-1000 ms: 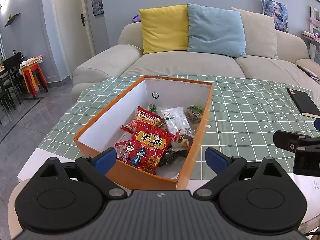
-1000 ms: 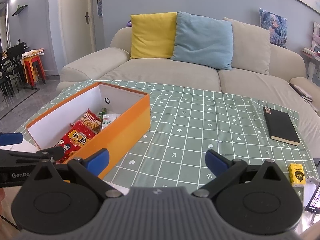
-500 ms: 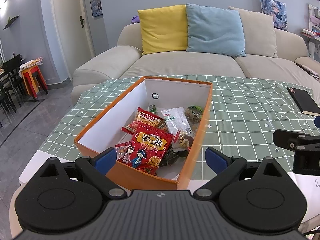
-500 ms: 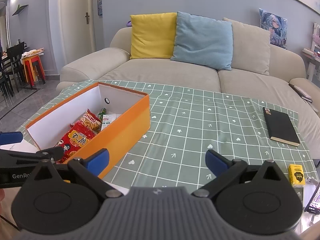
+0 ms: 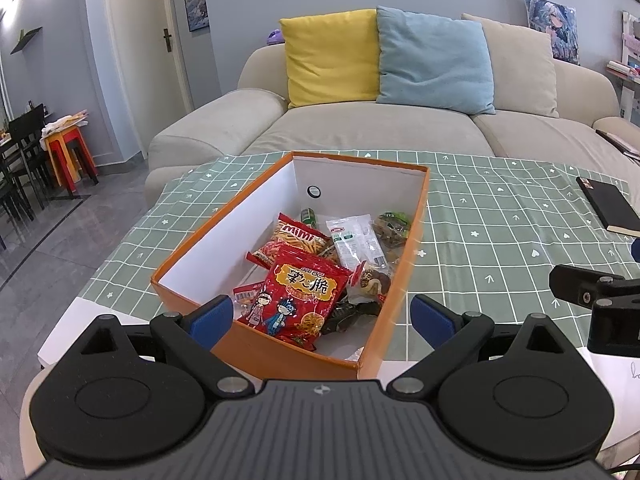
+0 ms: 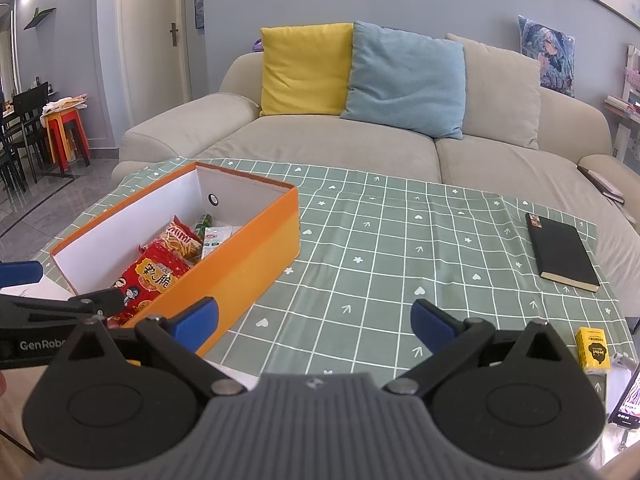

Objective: Organize snacks

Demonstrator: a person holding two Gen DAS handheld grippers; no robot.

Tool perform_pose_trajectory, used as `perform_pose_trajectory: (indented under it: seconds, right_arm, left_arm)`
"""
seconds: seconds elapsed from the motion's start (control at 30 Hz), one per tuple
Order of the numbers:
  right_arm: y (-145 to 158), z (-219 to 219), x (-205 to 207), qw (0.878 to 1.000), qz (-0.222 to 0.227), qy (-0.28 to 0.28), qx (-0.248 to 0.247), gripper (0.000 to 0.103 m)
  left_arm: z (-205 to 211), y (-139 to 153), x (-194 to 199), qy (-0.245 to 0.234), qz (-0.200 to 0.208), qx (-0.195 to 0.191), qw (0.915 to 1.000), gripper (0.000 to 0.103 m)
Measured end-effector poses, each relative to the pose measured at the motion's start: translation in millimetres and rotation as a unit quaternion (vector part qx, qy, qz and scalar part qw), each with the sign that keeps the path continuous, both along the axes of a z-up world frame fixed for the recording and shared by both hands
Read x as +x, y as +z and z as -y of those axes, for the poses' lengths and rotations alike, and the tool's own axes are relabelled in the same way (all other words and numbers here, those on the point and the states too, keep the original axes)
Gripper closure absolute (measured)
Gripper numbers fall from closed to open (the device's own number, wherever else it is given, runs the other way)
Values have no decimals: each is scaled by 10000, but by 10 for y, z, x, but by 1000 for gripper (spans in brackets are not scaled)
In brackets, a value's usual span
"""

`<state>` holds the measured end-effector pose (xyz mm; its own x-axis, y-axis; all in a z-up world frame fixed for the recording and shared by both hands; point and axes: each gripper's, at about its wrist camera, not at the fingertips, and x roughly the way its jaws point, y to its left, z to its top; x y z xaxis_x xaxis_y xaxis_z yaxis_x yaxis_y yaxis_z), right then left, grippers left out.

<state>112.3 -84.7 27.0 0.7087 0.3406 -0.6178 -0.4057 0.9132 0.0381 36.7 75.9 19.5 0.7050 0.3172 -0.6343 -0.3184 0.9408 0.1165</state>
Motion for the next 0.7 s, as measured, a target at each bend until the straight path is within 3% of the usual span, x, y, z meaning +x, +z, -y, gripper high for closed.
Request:
perform_pose_trajectory:
  seconds: [0.7]
  right_arm:
    - [-7,17,3,10000,1,-9,4,4]
  left_arm:
    - [-35,15,-2,-7,41,-27,10000,0]
